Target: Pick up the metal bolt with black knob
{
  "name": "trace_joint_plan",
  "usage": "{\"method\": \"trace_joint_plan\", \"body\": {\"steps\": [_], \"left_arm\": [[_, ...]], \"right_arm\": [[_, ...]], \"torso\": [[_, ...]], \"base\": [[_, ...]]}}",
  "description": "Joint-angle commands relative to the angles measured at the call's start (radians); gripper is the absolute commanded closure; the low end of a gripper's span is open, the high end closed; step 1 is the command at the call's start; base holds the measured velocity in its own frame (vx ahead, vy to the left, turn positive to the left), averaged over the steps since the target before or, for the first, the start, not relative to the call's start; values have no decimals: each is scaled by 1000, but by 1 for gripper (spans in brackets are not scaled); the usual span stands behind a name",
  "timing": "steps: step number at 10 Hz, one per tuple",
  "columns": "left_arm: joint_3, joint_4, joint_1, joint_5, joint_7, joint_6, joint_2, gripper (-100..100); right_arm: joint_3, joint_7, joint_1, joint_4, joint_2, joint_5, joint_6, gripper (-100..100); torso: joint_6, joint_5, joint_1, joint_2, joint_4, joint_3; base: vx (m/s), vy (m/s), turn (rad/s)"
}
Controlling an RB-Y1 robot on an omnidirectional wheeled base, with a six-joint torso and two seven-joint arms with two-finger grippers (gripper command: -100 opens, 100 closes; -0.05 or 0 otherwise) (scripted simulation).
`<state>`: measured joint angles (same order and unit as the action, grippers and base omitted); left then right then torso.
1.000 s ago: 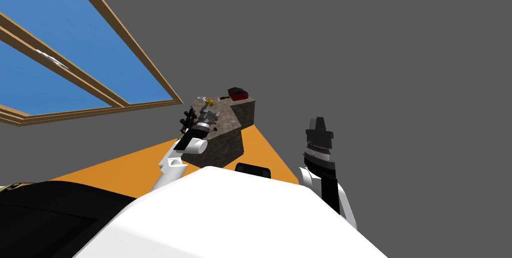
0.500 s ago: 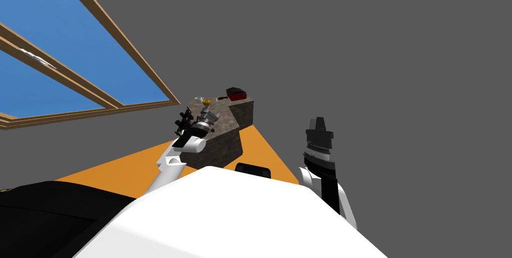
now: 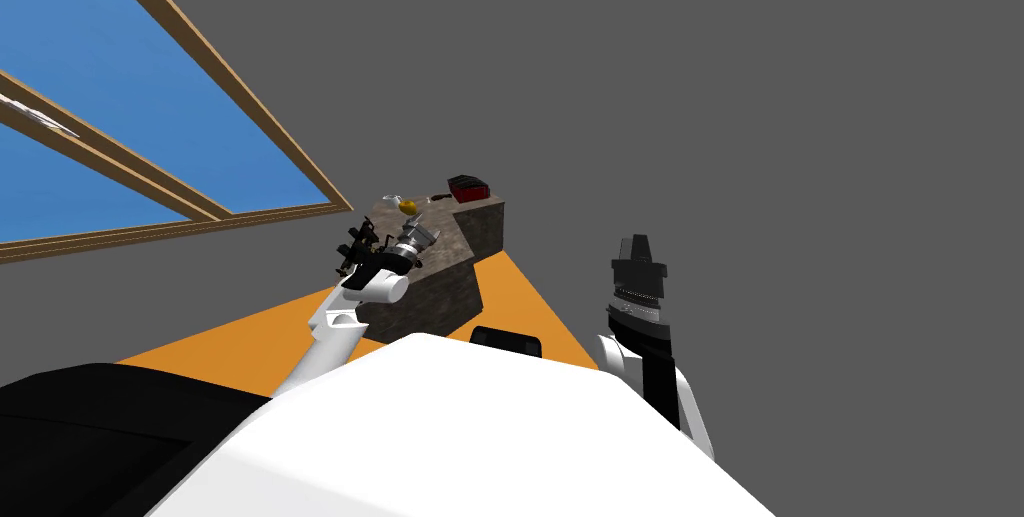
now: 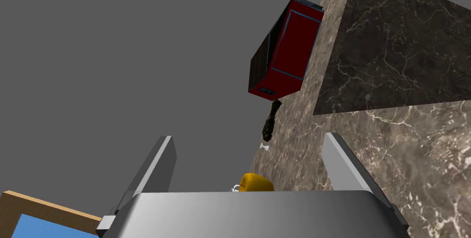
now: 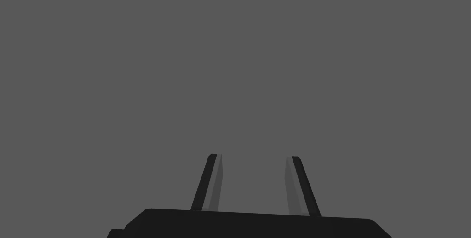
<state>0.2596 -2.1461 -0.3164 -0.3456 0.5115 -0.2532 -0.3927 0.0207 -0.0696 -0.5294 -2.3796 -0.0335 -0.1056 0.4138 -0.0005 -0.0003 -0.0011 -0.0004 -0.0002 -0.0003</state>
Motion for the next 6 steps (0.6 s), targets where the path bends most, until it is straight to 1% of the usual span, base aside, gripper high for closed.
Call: {"method": "trace_joint_plan", "body": {"steps": [1, 2, 3, 4, 5, 6], "left_arm": [[11, 5, 6, -30, 35, -50, -24, -100], [11, 5, 6, -30, 35, -77, -24, -100], [11, 5, 6, -30, 35, -83, -24, -100], [19, 11, 10, -59, 68, -126, -47, -100], [19, 11, 10, -59, 68, -152, -47, -100], [26, 17, 14, -88, 100, -186, -71, -100]], "right_arm": [[0, 0, 0, 0, 0, 0, 0, 0], [0, 0, 0, 0, 0, 0, 0, 0], [0, 0, 0, 0, 0, 0, 0, 0], [0, 0, 0, 0, 0, 0, 0, 0], [0, 0, 0, 0, 0, 0, 0, 0], [0, 0, 0, 0, 0, 0, 0, 0]], "torso": [[0, 0, 0, 0, 0, 0], [0, 0, 0, -1, 0, 0], [0, 0, 0, -1, 0, 0], [0, 0, 0, 0, 0, 0], [0, 0, 0, 0, 0, 0], [0, 0, 0, -1, 0, 0]], "base": [[25, -17, -50], [27, -20, -26], [12, -14, 6], [23, -21, -36], [24, -18, -20], [38, -18, -33]]}}
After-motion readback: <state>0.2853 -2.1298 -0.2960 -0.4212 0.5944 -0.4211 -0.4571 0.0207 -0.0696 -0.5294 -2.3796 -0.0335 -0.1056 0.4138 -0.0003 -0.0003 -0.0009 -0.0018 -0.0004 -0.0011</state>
